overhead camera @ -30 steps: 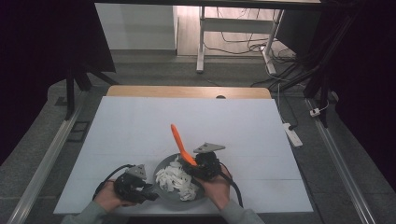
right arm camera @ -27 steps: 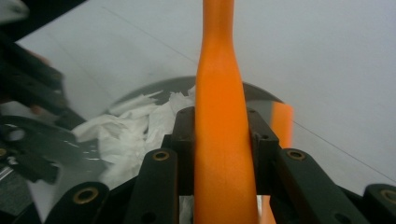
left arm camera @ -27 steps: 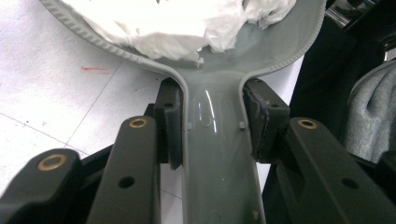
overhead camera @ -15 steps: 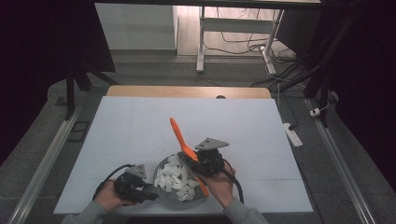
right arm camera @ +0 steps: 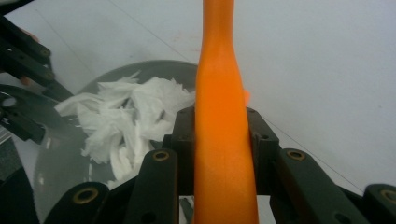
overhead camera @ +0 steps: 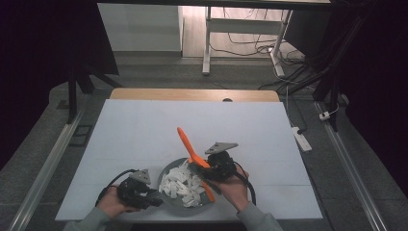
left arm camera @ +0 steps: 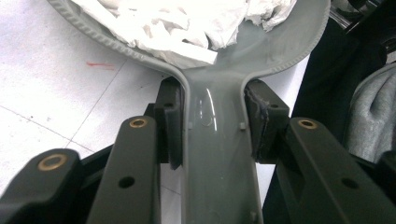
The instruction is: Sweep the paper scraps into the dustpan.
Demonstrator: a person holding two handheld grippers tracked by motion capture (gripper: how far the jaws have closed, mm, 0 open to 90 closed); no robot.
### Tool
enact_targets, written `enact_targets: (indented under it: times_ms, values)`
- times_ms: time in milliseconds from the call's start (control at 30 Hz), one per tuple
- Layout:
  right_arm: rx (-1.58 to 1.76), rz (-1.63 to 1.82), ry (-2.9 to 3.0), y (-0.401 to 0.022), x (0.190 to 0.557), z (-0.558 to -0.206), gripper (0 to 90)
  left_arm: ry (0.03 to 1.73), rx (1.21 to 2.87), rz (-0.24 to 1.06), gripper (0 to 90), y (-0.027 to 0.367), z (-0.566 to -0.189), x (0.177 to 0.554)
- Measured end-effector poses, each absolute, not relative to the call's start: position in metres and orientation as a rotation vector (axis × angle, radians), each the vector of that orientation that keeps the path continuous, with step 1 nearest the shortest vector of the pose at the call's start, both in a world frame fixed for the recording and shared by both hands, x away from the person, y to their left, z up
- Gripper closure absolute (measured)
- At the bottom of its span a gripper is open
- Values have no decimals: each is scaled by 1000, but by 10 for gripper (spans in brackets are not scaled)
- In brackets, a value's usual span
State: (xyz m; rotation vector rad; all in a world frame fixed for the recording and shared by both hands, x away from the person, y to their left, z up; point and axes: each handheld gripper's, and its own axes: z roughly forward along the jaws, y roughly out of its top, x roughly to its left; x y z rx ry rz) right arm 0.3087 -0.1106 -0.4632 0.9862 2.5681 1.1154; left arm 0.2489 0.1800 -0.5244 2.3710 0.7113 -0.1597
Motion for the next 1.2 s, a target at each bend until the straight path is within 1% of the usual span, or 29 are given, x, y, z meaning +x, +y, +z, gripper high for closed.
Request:
enact_targets:
  times_ms: [300, 500, 700, 800, 967, 1200]
  values:
    - [1080, 1094, 2494, -139, 322, -464, 703, 712, 2371, -161, 615, 180, -525, 249]
    - [1085, 1123, 2425, -143, 334, -473, 703, 712, 2371, -159, 615, 180, -525, 249]
    - [1079, 1086, 2411, -129, 351, -491, 703, 716, 2368, -158, 614, 179, -525, 249]
    - [1060, 1088, 2419, -118, 352, -494, 703, 718, 2369, -158, 615, 179, -525, 250]
    - [978, 1059, 2451, -99, 341, -494, 703, 723, 2361, -153, 615, 178, -525, 250]
    - [873, 1165, 2514, -75, 316, -486, 703, 730, 2356, -151, 615, 177, -525, 250]
